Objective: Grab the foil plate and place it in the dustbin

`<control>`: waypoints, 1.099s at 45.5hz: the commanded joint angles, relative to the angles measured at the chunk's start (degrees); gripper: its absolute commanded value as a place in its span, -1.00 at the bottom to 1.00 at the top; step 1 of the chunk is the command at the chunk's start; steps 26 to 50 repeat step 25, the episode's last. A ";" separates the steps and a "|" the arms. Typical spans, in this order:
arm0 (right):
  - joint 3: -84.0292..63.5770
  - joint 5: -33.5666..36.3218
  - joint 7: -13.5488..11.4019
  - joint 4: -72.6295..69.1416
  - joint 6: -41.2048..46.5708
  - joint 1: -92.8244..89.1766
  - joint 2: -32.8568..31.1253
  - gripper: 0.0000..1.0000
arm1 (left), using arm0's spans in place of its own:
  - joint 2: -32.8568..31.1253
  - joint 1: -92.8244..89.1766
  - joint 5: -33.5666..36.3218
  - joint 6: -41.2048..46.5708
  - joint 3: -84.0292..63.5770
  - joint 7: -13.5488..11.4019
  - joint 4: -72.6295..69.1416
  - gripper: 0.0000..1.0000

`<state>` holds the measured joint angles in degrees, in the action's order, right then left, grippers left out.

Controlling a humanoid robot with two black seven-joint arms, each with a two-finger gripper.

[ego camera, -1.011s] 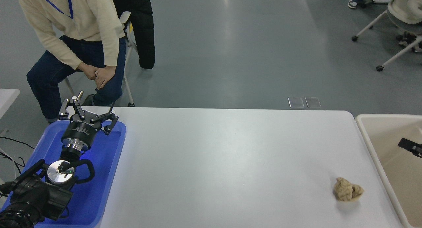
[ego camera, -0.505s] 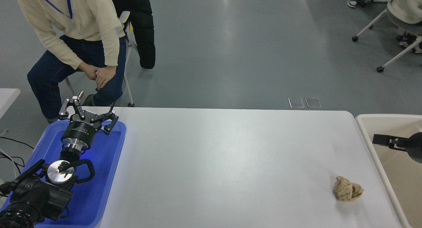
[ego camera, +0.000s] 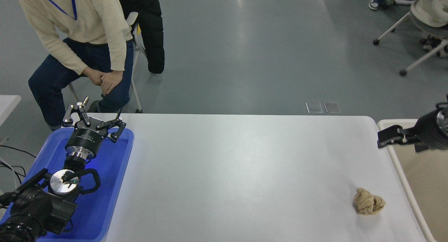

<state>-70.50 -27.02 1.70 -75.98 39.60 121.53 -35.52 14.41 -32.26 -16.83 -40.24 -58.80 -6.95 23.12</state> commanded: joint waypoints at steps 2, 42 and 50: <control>-1.30 2.58 -0.03 -0.13 5.40 8.46 6.60 1.00 | 0.00 0.00 -0.05 0.08 0.00 0.01 0.00 1.00; -2.18 2.76 0.06 1.45 5.40 8.99 15.48 1.00 | 0.00 0.00 -0.14 0.08 0.09 -0.08 -0.09 1.00; -2.18 2.76 0.06 1.45 5.40 8.99 15.48 1.00 | 0.00 0.00 -0.14 0.08 0.09 -0.08 -0.09 1.00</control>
